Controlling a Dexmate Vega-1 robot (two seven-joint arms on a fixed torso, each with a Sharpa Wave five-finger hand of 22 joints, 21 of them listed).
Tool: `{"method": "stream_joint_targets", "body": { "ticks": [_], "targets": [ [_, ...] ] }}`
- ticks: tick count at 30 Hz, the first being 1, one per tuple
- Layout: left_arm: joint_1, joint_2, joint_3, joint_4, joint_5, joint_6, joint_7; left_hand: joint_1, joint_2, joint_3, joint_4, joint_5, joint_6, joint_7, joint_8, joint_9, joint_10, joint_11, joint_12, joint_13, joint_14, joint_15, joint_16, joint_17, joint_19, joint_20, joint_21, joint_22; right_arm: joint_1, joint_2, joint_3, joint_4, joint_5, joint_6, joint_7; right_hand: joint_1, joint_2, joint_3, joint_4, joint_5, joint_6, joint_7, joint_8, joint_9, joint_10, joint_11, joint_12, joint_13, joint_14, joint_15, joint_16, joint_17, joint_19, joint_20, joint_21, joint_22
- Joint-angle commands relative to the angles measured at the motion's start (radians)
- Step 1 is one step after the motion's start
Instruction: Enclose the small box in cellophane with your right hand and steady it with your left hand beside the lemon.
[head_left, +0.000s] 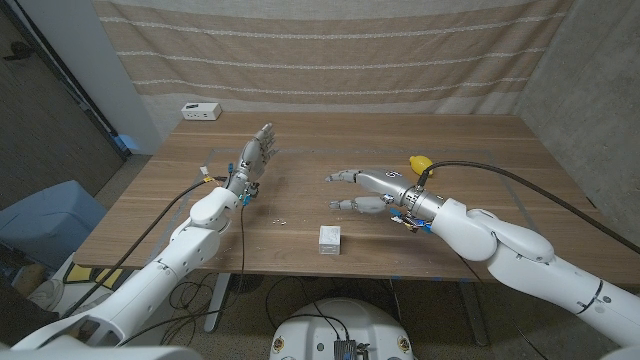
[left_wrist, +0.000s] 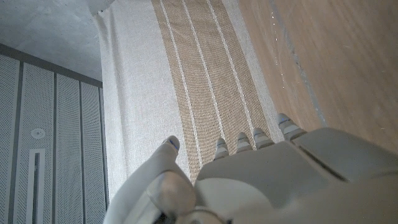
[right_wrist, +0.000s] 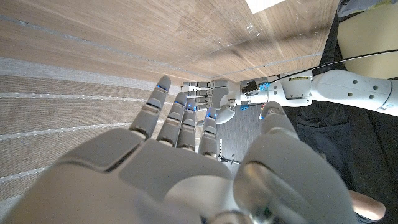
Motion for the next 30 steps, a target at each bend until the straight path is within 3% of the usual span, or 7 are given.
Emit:
{"method": "stream_joint_targets", "body": {
  "ticks": [1,16,17,30],
  "targets": [
    [-0.033,-0.007,0.014,0.040,-0.006,0.004,-0.043,-0.004,-0.008,0.000,-0.006,0.000,0.002,-0.003,-0.002,0.003,-0.004,0.002,-0.002,0.001,0.005,-0.002,0.000,0.004,0.009,0.003,-0.001,0.001,-0.034,-0.017,-0.026,-0.058,-0.054,-0.124,0.054,0.015,-0.019,0.005,-0.013,0.007,-0.030,-0.001,-0.005,0.004,-0.024,-0.006,-0.004,0.003,-0.013,-0.003,-0.008,0.000,-0.010,0.004,-0.004,0.002],
    [-0.036,0.006,0.016,0.034,-0.009,0.008,-0.068,-0.005,-0.007,0.000,-0.008,0.000,0.000,-0.004,-0.002,0.003,-0.002,0.003,-0.003,0.001,0.006,-0.003,0.000,0.004,0.010,0.003,-0.004,0.002,-0.028,-0.014,-0.089,-0.078,-0.112,-0.196,0.093,0.051,-0.026,0.020,-0.031,0.012,-0.050,0.007,0.005,0.004,-0.042,-0.009,0.000,0.003,-0.026,-0.006,-0.010,-0.003,-0.014,0.004,-0.005,0.002],
    [-0.034,0.007,0.015,0.032,-0.010,0.008,-0.068,-0.005,-0.007,-0.001,-0.008,0.000,0.000,-0.004,-0.002,0.003,-0.004,-0.007,-0.004,0.001,0.006,-0.003,-0.001,0.004,0.010,0.004,-0.005,0.002,-0.027,-0.014,-0.093,-0.079,-0.114,-0.199,0.097,0.054,-0.026,0.021,-0.032,0.013,-0.050,0.007,0.005,0.004,-0.042,-0.010,0.000,0.003,-0.026,-0.006,-0.010,-0.003,-0.014,0.004,-0.004,0.002],
    [-0.012,0.026,0.002,0.020,-0.021,0.004,-0.074,-0.006,-0.006,0.000,-0.009,0.000,0.001,-0.004,-0.002,0.003,-0.002,0.006,-0.004,0.001,0.006,-0.002,-0.001,0.004,0.012,0.003,-0.006,0.002,-0.015,0.001,-0.140,-0.085,-0.142,-0.241,0.140,0.086,-0.036,0.032,-0.041,0.017,-0.041,0.009,0.014,0.004,-0.034,-0.011,0.008,0.004,-0.023,-0.008,-0.008,-0.005,-0.010,0.003,-0.003,0.002]
  ]
}}
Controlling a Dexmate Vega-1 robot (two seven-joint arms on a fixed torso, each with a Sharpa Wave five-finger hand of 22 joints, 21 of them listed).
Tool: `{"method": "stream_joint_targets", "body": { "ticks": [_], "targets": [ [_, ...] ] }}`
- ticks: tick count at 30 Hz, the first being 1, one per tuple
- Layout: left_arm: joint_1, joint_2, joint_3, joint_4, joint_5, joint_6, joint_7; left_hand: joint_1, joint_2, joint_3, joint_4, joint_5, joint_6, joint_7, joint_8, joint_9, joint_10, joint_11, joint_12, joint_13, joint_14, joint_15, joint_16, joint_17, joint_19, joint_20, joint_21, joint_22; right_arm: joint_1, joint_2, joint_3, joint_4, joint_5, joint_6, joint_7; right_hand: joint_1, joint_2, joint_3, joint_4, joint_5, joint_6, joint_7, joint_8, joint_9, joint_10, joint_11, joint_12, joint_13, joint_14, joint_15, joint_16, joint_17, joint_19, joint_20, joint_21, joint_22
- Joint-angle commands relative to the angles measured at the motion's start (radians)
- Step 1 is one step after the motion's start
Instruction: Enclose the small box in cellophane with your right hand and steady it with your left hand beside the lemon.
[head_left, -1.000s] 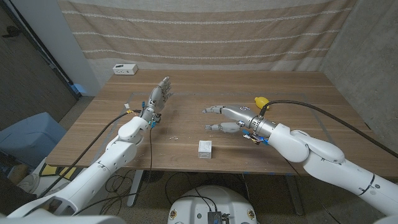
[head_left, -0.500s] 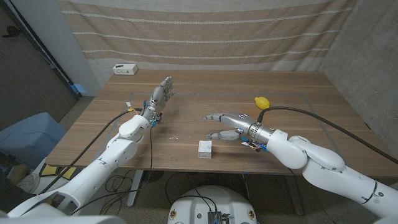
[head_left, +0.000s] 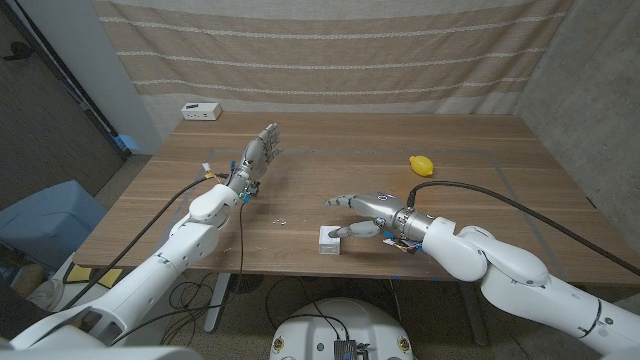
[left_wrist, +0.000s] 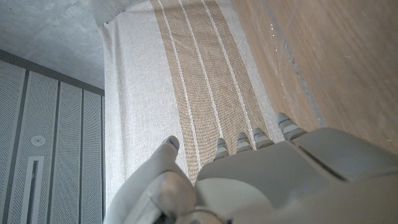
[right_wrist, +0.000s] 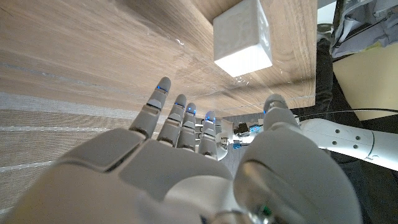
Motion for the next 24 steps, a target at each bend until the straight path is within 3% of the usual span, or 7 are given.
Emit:
{"method": "stream_joint_targets", "body": {
  "ticks": [1,24],
  "targets": [
    [0.017,0.017,-0.012,-0.010,-0.009,-0.003,-0.013,-0.006,-0.006,0.003,-0.005,0.000,0.001,-0.004,-0.002,0.003,-0.001,-0.001,-0.004,0.001,0.006,-0.002,0.000,0.004,0.006,-0.002,-0.003,0.002,0.007,0.012,-0.044,-0.011,-0.042,-0.056,0.039,0.019,-0.005,0.007,-0.006,0.004,0.011,0.004,0.006,0.005,0.010,0.000,0.007,0.004,0.000,-0.007,-0.001,-0.001,0.001,0.003,0.001,0.002],
    [0.002,0.035,-0.007,-0.004,-0.015,0.007,-0.057,-0.008,-0.005,0.003,-0.007,0.000,0.001,-0.004,-0.002,0.003,-0.002,0.004,-0.006,0.001,0.005,-0.001,-0.001,0.004,0.007,-0.002,-0.008,0.003,0.017,0.059,-0.123,0.006,-0.117,-0.181,0.086,0.039,-0.009,0.017,-0.002,0.005,0.022,0.008,0.011,0.004,0.019,0.005,0.012,0.004,0.002,-0.007,0.002,0.000,0.004,0.001,0.002,0.002]
  ]
}}
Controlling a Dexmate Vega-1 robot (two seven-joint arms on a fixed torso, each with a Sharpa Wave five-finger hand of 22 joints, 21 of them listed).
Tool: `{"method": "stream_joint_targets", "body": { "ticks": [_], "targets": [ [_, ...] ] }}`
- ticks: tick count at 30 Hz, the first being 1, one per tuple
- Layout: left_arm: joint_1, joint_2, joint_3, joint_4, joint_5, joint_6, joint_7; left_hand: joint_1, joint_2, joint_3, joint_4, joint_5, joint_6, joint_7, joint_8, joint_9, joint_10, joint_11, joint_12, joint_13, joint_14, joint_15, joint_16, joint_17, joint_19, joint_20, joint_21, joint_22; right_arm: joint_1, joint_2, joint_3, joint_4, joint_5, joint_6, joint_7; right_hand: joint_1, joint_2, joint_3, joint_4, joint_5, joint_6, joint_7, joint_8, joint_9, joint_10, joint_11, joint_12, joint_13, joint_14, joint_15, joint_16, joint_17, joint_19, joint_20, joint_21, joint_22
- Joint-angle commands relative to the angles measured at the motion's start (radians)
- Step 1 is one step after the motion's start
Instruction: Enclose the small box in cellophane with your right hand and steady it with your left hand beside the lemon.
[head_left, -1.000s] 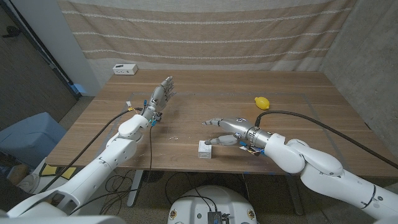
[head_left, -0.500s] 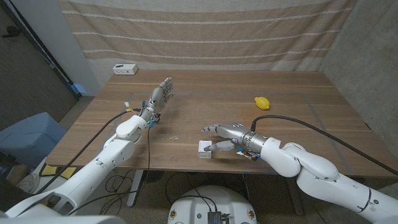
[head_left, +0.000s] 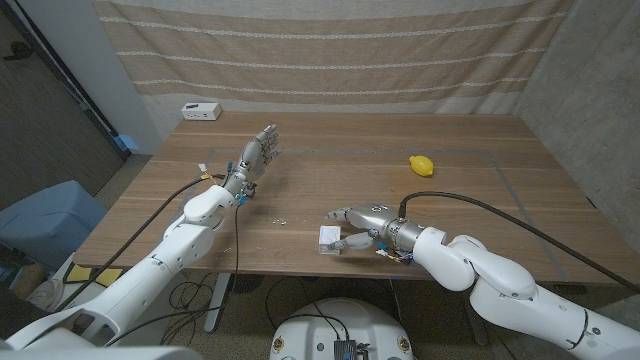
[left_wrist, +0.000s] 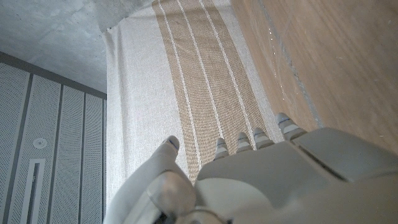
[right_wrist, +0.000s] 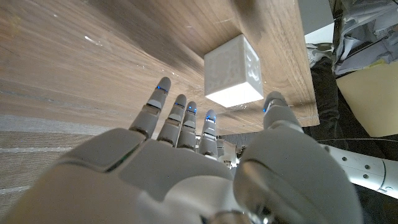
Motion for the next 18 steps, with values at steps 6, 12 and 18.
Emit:
{"method": "stream_joint_targets", "body": {
  "ticks": [6,12,18],
  "targets": [
    [-0.011,0.016,0.002,-0.004,-0.003,0.016,-0.024,-0.008,-0.006,0.003,-0.008,0.000,0.000,-0.004,-0.002,0.003,-0.003,0.004,-0.006,0.001,0.006,-0.002,-0.001,0.004,0.003,0.003,-0.001,0.003,0.010,0.035,-0.053,0.040,-0.048,-0.070,-0.004,0.031,0.001,0.017,-0.002,0.006,0.031,0.008,0.011,0.005,0.020,-0.001,0.010,0.004,0.012,-0.012,0.006,0.001,0.010,-0.001,0.004,0.002],
    [-0.018,0.018,0.000,0.000,-0.004,0.020,-0.027,-0.009,-0.006,0.003,-0.008,0.000,0.000,-0.004,-0.002,0.003,-0.001,0.001,-0.006,0.001,0.005,-0.002,-0.001,0.004,0.003,0.003,-0.002,0.003,0.032,0.050,-0.077,0.065,-0.068,-0.063,-0.010,0.073,0.005,0.037,-0.008,0.009,0.073,0.020,0.023,0.004,0.046,0.004,0.017,0.003,0.029,-0.020,0.011,0.000,0.028,-0.003,0.009,0.002],
    [-0.035,0.014,0.001,0.019,-0.013,0.036,-0.034,-0.009,-0.006,0.002,-0.008,0.000,-0.001,-0.003,-0.003,0.003,0.000,0.002,-0.006,0.001,0.006,-0.002,-0.001,0.004,0.004,0.003,-0.003,0.003,0.026,0.064,-0.078,0.098,-0.080,0.003,-0.129,0.183,0.017,0.079,-0.003,0.008,0.295,0.042,0.083,0.006,0.187,-0.003,0.043,0.002,0.131,-0.049,0.039,0.002,0.107,-0.021,0.028,0.002]
  ]
}}
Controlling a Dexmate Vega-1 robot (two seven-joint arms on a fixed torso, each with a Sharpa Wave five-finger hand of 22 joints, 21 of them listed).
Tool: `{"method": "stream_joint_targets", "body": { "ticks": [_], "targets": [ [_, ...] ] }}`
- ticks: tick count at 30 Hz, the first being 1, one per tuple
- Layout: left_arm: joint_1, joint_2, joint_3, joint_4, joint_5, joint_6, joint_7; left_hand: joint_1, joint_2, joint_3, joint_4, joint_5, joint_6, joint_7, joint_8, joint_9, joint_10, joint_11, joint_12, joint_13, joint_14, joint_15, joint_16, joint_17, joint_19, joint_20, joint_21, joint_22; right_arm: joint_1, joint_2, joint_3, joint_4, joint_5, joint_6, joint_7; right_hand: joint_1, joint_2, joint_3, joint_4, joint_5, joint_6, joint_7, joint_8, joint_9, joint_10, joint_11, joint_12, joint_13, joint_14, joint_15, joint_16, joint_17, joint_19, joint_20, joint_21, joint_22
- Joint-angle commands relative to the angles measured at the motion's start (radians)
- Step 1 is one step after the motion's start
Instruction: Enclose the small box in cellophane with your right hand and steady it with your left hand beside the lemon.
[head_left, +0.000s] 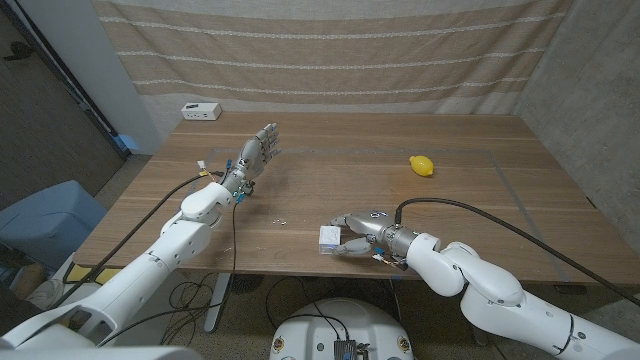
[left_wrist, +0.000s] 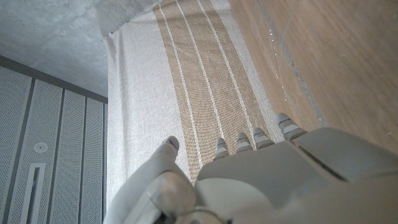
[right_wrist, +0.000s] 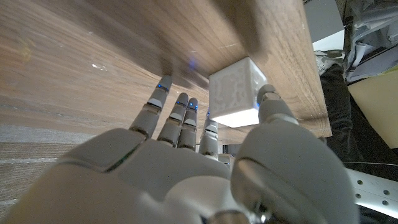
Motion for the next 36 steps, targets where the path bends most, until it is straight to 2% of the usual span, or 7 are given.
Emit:
{"method": "stream_joint_targets", "body": {
  "ticks": [1,4,6,7,11,21,36],
  "targets": [
    [-0.023,-0.001,0.001,0.021,-0.011,0.025,-0.010,-0.003,0.001,0.002,-0.008,0.000,-0.001,-0.004,-0.003,0.003,0.000,0.001,0.002,0.001,0.006,-0.001,-0.001,0.004,0.004,0.003,-0.003,0.003,0.006,0.027,-0.020,0.052,-0.025,0.067,-0.127,0.080,0.013,0.031,-0.002,0.011,0.159,0.016,0.044,0.007,0.094,-0.001,0.015,0.001,0.078,-0.022,0.024,0.005,0.059,-0.015,0.016,0.002],
    [-0.031,-0.004,0.003,0.031,-0.016,0.037,-0.014,-0.003,0.002,0.002,-0.008,0.000,-0.003,-0.003,-0.003,0.003,-0.003,0.005,0.001,0.001,0.006,-0.002,-0.001,0.004,0.006,0.002,-0.003,0.003,-0.001,0.034,-0.018,0.059,-0.022,0.096,-0.175,0.159,0.027,0.056,-0.004,0.014,0.322,0.042,0.101,0.015,0.161,-0.018,0.015,0.001,0.139,-0.040,0.039,0.010,0.096,-0.017,0.023,0.003],
    [-0.036,-0.006,0.006,0.038,-0.016,0.042,-0.016,-0.004,0.002,0.003,-0.007,0.000,-0.005,-0.003,-0.004,0.003,-0.004,0.005,0.001,0.001,0.006,0.000,-0.001,0.004,0.007,0.002,-0.003,0.003,-0.007,0.044,-0.014,0.065,-0.015,0.110,-0.206,0.195,0.029,0.060,-0.004,0.011,0.408,0.037,0.144,0.026,0.194,-0.015,0.015,0.002,0.163,-0.049,0.051,0.018,0.116,-0.026,0.027,0.004],
    [-0.038,-0.007,0.007,0.042,-0.018,0.045,-0.020,-0.004,0.003,0.003,-0.007,0.000,-0.005,-0.003,-0.004,0.003,-0.004,0.003,0.001,0.001,0.006,-0.001,-0.001,0.004,0.007,0.002,-0.003,0.003,-0.012,0.050,-0.012,0.070,-0.015,0.117,-0.230,0.230,0.049,0.073,-0.004,0.012,0.446,0.044,0.166,0.033,0.208,-0.016,0.013,0.002,0.171,-0.057,0.058,0.024,0.117,-0.032,0.026,0.005],
    [-0.043,-0.012,0.008,0.053,-0.019,0.046,-0.023,-0.004,0.004,0.003,-0.007,0.001,-0.008,-0.002,-0.005,0.003,-0.005,0.005,0.000,0.001,0.007,0.000,0.000,0.004,0.007,0.002,-0.003,0.003,-0.023,0.063,-0.002,0.061,-0.014,0.110,-0.256,0.303,0.105,0.093,0.006,-0.004,0.525,0.045,0.228,0.056,0.257,-0.037,0.011,0.004,0.192,-0.074,0.085,0.052,0.135,-0.057,0.032,0.008],
    [-0.031,-0.017,0.002,0.053,-0.024,0.044,-0.008,-0.006,0.006,0.003,-0.005,0.001,-0.011,-0.002,-0.005,0.003,-0.008,-0.001,-0.001,0.001,0.011,0.001,0.001,0.005,0.010,0.004,-0.003,0.004,-0.023,0.085,0.041,0.051,0.018,0.114,-0.313,0.321,0.115,0.090,0.010,-0.014,0.530,0.050,0.244,0.065,0.271,-0.042,0.008,0.005,0.197,-0.081,0.099,0.067,0.143,-0.064,0.036,0.009],
    [0.022,0.012,-0.028,-0.023,-0.017,0.043,0.061,0.002,0.014,0.011,-0.011,-0.002,0.004,-0.002,0.002,0.003,0.016,-0.004,0.008,0.002,0.071,0.042,0.016,0.005,0.014,0.037,-0.007,0.004,0.060,0.117,0.078,0.112,0.100,0.170,-0.334,0.335,0.106,0.085,0.011,-0.021,0.541,0.051,0.261,0.071,0.297,-0.047,0.009,0.006,0.201,-0.083,0.105,0.074,0.148,-0.067,0.038,0.010]
  ]
}}
